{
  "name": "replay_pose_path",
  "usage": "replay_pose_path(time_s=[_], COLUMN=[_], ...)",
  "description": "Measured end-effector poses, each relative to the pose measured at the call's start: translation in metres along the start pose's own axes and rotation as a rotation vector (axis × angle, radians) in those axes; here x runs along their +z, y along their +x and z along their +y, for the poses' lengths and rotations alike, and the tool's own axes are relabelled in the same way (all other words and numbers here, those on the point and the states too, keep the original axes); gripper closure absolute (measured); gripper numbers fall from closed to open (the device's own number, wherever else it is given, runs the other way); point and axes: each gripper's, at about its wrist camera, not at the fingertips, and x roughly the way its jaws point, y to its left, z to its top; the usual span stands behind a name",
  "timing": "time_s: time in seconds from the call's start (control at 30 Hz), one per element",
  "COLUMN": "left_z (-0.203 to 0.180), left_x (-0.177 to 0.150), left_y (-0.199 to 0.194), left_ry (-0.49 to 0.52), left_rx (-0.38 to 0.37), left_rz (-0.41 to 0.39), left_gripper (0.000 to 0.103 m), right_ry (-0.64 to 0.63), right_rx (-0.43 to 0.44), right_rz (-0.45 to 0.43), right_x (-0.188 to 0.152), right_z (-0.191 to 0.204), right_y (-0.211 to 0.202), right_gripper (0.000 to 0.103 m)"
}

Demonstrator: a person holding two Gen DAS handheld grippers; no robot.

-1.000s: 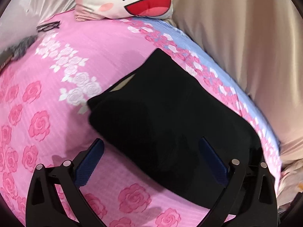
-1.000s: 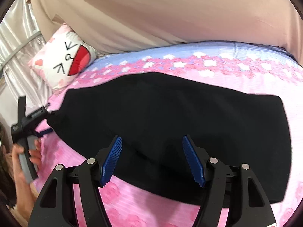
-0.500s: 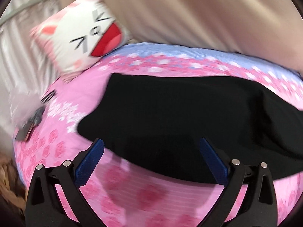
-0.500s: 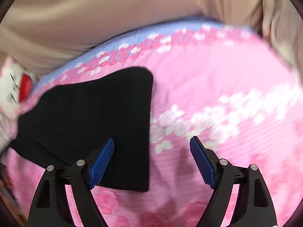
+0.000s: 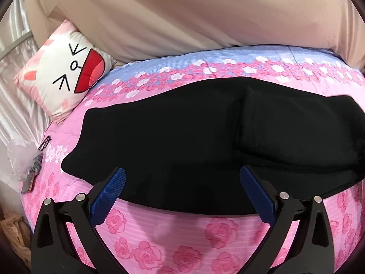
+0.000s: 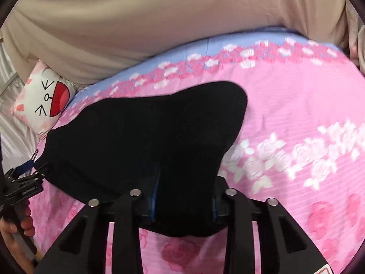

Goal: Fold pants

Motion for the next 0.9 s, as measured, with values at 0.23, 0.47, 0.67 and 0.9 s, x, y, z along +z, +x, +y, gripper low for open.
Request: replay_pose_path(time_s=[0.23,0.47,0.67,0.9], left_z=[-0.022,-0.036,-0.033,0.0], left_x=[0.004,0.001,-0.001,-0.007], left_y=[-0.008,-0.012,0.003,0.012], left_ry=[0.047,0.066,0.06,-0.012], left_rx=[0.023,-0.016,0.016,0.031], left_rz=[0.0,0.009,0.044,0.072], left_gripper=[0.005,0.005,0.005,0.005], right_ry=[-0.014,0.005,-0.095,-0.487], right_rx=[-0.059,-0.122,-0.074,0.109], right_rz=[-0.016,0.043,-0.05,0.044], right_x=[0.001,-0.005,-0.017,-0.033], right_z=[-0.044,-0.1,-0.063,0.077], right_y=[-0.039,-0.064,-0.086,-0.029], right_gripper=[0.086,0.095,0.063,0.036])
